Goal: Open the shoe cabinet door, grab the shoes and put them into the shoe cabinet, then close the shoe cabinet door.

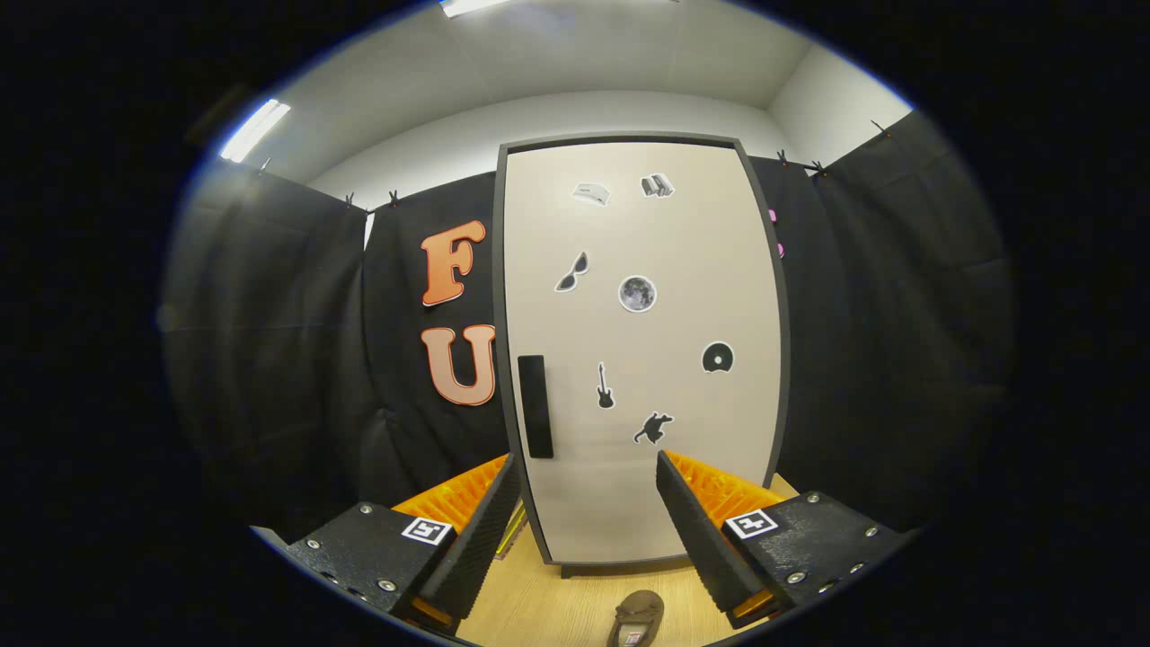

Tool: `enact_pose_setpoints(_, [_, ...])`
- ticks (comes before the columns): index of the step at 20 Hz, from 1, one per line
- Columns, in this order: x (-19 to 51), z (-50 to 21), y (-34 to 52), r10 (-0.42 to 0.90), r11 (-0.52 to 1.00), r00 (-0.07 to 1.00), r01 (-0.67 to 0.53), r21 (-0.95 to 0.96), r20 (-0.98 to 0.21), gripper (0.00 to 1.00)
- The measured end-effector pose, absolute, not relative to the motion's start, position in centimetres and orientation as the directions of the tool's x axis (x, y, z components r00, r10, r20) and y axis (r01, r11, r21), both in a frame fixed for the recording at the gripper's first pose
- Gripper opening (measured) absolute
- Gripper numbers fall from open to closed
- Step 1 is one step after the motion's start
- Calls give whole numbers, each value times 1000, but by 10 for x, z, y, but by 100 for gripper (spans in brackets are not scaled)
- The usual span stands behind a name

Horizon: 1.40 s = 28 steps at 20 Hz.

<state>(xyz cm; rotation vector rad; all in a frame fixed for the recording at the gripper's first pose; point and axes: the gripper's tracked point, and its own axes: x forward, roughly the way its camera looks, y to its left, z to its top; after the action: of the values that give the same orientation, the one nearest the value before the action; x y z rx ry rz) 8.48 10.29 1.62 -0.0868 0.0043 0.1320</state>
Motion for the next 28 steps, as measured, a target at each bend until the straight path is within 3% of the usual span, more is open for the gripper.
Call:
enact_pose_setpoints(9, [177,13,157,227,969,973,-230,-88,-38,95])
enact_pose_setpoints(20, [251,-7,185,242,967,967,-248,-66,-81,94])
enact_pose_setpoints(22, [257,-11,184,219,972,971,-226,-67,-94,89])
enact_pose_setpoints(24, [259,-9,176,184,977,980,-191,-94,-77,78])
enact_pose_setpoints(27, [257,-12,182,198,978,975,-204,-48,-98,42])
enact_pose_setpoints(28, [260,-11,181,192,977,977,-199,-71,-94,39])
